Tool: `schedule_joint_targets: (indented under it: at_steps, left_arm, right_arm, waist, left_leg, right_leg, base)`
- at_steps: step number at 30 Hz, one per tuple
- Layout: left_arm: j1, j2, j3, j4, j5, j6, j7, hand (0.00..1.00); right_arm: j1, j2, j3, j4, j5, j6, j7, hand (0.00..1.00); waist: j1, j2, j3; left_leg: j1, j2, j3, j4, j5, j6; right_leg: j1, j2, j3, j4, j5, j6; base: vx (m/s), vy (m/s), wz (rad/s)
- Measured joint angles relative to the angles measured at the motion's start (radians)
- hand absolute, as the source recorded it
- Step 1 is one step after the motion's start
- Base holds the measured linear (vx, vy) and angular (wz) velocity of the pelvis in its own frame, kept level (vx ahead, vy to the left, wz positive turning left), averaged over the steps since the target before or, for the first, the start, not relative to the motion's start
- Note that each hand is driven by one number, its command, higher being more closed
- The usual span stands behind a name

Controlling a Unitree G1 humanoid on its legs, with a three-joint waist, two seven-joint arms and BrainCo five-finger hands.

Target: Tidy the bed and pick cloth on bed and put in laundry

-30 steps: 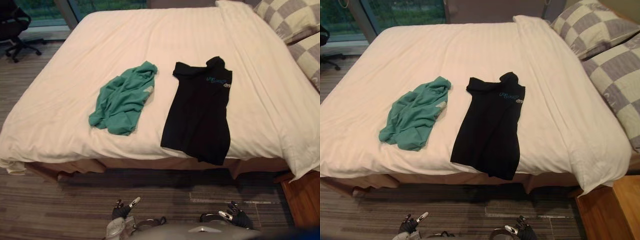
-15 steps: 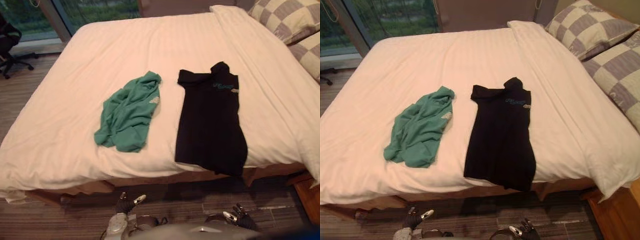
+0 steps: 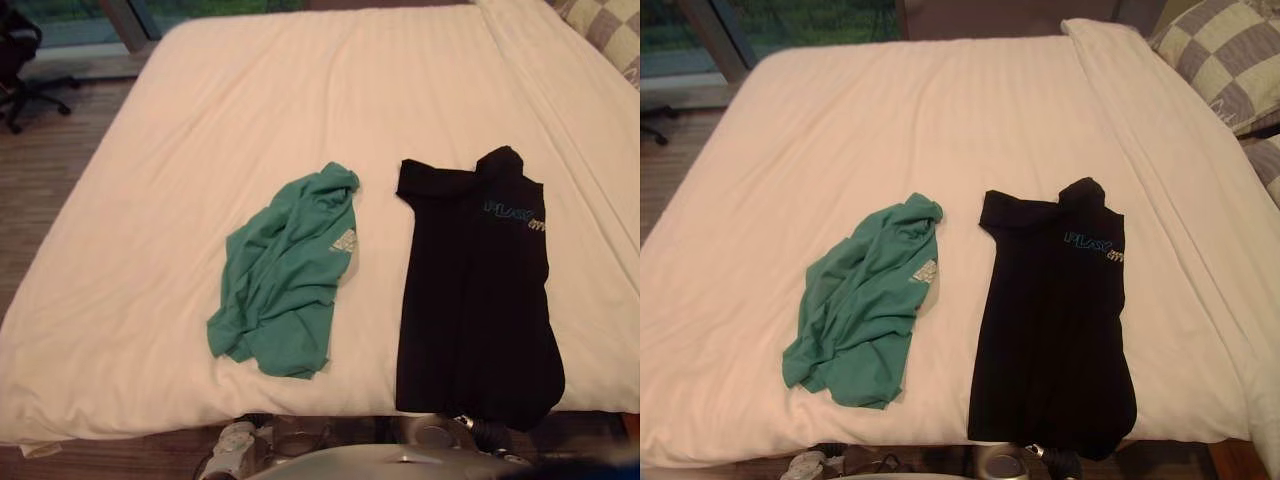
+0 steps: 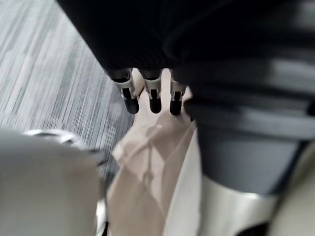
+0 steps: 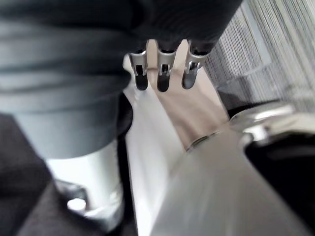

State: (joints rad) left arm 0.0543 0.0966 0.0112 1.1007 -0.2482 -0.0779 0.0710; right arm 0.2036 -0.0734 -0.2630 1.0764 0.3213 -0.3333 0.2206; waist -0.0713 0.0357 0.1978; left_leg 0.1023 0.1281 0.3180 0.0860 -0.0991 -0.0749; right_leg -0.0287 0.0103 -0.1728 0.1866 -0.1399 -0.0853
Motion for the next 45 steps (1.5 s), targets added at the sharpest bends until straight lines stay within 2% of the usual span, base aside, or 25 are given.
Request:
schedule_joint_targets:
  at_steps: [2, 6, 7, 12, 16, 18, 23, 24, 26, 27, 28, 30, 32, 36, 40, 45]
  left_arm:
    - [0.005, -0.012, 0.004, -0.001, 0.007, -0.01, -0.001, 0.0]
    - [0.034, -0.031, 0.068, -0.001, 0.011, -0.024, -0.022, 0.0]
    - [0.036, -0.035, 0.08, -0.001, 0.019, -0.024, -0.023, 0.0]
    - [0.043, -0.056, 0.138, -0.002, 0.041, -0.007, -0.021, 0.0]
    - [0.048, -0.061, 0.158, -0.001, 0.005, 0.008, -0.019, 0.0]
    - [0.048, -0.063, 0.16, -0.005, -0.041, 0.01, -0.017, 0.0]
    - [0.059, -0.072, 0.215, -0.011, -0.079, 0.037, 0.001, 0.0]
    - [0.072, -0.076, 0.239, -0.021, -0.079, 0.049, 0.001, 0.0]
    - [0.082, -0.077, 0.268, -0.036, -0.078, 0.063, 0.001, 0.0]
    - [0.093, -0.077, 0.293, -0.051, -0.078, 0.074, -0.001, 0.0]
    - [0.096, -0.078, 0.306, -0.057, -0.077, 0.076, -0.002, 0.0]
    - [0.116, -0.076, 0.354, -0.059, -0.076, 0.083, -0.019, 0.0]
    - [0.135, -0.07, 0.376, -0.061, -0.076, 0.088, -0.032, 0.0]
    - [0.147, -0.033, 0.383, -0.067, -0.074, 0.088, -0.071, 0.0]
    - [0.17, -0.028, 0.333, -0.098, -0.072, 0.069, -0.073, 0.0]
    - [0.198, -0.009, 0.216, -0.107, -0.035, 0.05, -0.064, 0.0]
  right_arm:
    - [0.013, 0.016, -0.021, 0.004, 0.053, 0.041, -0.03, 0.0]
    - [0.04, 0.026, -0.078, 0.01, 0.077, 0.087, -0.034, 0.0]
    - [0.042, 0.027, -0.091, 0.012, 0.076, 0.09, -0.034, 0.0]
    - [0.071, 0.039, -0.134, 0.012, 0.045, 0.085, -0.027, 0.0]
    - [0.065, 0.04, -0.135, 0.007, 0.064, 0.076, -0.036, 0.0]
    - [0.054, 0.054, -0.14, -0.002, 0.126, 0.077, -0.072, 0.0]
    - [0.041, 0.083, -0.277, -0.027, 0.278, 0.078, -0.235, 0.0]
    - [0.047, 0.08, -0.326, -0.061, 0.299, 0.071, -0.292, 0.0]
    - [0.055, 0.062, -0.396, -0.12, 0.314, 0.047, -0.373, 0.0]
    - [0.067, 0.036, -0.451, -0.168, 0.311, 0.021, -0.449, 0.0]
    - [0.069, 0.024, -0.475, -0.187, 0.308, 0.013, -0.476, 0.0]
    - [0.069, -0.022, -0.55, -0.255, 0.279, -0.029, -0.552, 0.0]
    - [0.068, -0.06, -0.597, -0.331, 0.24, -0.059, -0.583, 0.0]
    - [0.008, -0.129, -0.598, -0.543, 0.144, -0.089, -0.58, 0.0]
    - [-0.028, -0.183, -0.481, -0.758, -0.019, -0.079, -0.524, 0.0]
    - [-0.111, -0.245, -0.253, -0.913, -0.271, 0.001, -0.388, 0.0]
  waist:
    - [0.001, -0.005, -0.018]
    - [0.003, 0.009, -0.052]
    - [0.002, 0.004, -0.057]
    - [0.003, 0.021, -0.065]
    - [0.008, 0.025, -0.075]
    - [0.023, 0.024, -0.076]
    - [0.026, 0.022, -0.076]
    - [0.022, 0.013, -0.083]
    - [0.022, 0.014, -0.089]
    - [0.025, 0.011, -0.092]
    - [0.025, 0.009, -0.094]
    - [0.027, 0.005, -0.104]
    - [0.028, 0.003, -0.114]
    - [0.031, -0.001, -0.121]
    - [0.028, -0.016, -0.138]
    - [0.032, -0.034, -0.149]
  left_leg:
    - [0.01, -0.008, 0.006, -0.036, -0.005, 0.0]
    - [0.024, -0.008, 0.061, -0.085, 0.0, -0.007]
    - [0.025, -0.009, 0.063, -0.087, 0.001, -0.007]
    - [0.044, -0.008, 0.086, -0.111, 0.013, -0.021]
    - [0.059, -0.006, 0.096, -0.137, 0.035, -0.01]
    - [0.071, -0.005, 0.115, -0.14, 0.036, -0.011]
    - [0.091, -0.003, 0.139, -0.142, 0.032, -0.015]
    - [0.091, -0.001, 0.143, -0.139, 0.028, -0.016]
    - [0.092, 0.002, 0.15, -0.135, 0.013, -0.023]
    - [0.092, 0.004, 0.158, -0.135, 0.012, -0.021]
    - [0.092, 0.004, 0.16, -0.135, 0.009, -0.016]
    - [0.092, 0.005, 0.163, -0.137, 0.007, -0.015]
    - [0.092, 0.004, 0.163, -0.138, 0.003, -0.013]
    - [0.087, -0.001, 0.158, -0.141, 0.009, -0.017]
    - [0.06, -0.011, 0.117, -0.146, 0.02, -0.008]
    - [0.043, -0.021, 0.079, -0.152, 0.032, 0.0]
  right_leg:
    - [0.002, -0.004, 0.0, -0.007, 0.007, 0.011]
    - [-0.002, 0.001, 0.032, -0.039, 0.03, 0.047]
    - [-0.001, 0.002, 0.038, -0.044, 0.032, 0.05]
    - [-0.001, 0.012, 0.057, -0.048, 0.032, 0.049]
    - [0.002, 0.02, 0.058, -0.046, 0.031, 0.039]
    - [0.001, 0.024, 0.071, -0.05, 0.032, 0.037]
    - [0.02, 0.026, 0.075, -0.05, 0.032, 0.038]
    - [0.022, 0.026, 0.076, -0.05, 0.03, 0.038]
    - [0.024, 0.027, 0.078, -0.051, 0.025, 0.043]
    - [0.023, 0.027, 0.078, -0.05, 0.025, 0.042]
    - [0.023, 0.027, 0.078, -0.05, 0.024, 0.042]
    - [0.022, 0.027, 0.076, -0.049, 0.02, 0.042]
    - [0.021, 0.026, 0.075, -0.047, 0.014, 0.038]
    - [0.015, 0.022, 0.07, -0.049, 0.014, 0.037]
    - [-0.001, 0.011, 0.047, -0.049, 0.014, 0.037]
    - [-0.001, -0.002, 0.019, -0.062, 0.018, 0.037]
  base:
    - [-0.1, 0.064, 0.12]
    - [-0.03, 0.05, -0.12]
    - [0.02, 0.037, -0.18]
    - [0.08, 0.02, -0.11]
    - [0.14, 0.012, -0.02]
    - [0.11, 0.01, -0.2]
    - [0.0, -0.007, -0.09]
    - [-0.04, -0.027, -0.05]
    - [-0.04, -0.033, -0.07]
    - [-0.03, -0.029, -0.04]
    - [0.0, 0.0, 0.0]
    - [0.0, 0.0, 0.0]
    - [0.05, -0.004, -0.01]
    - [0.03, -0.002, -0.01]
    - [-0.01, -0.003, 0.23]
    - [0.01, 0.004, 0.2]
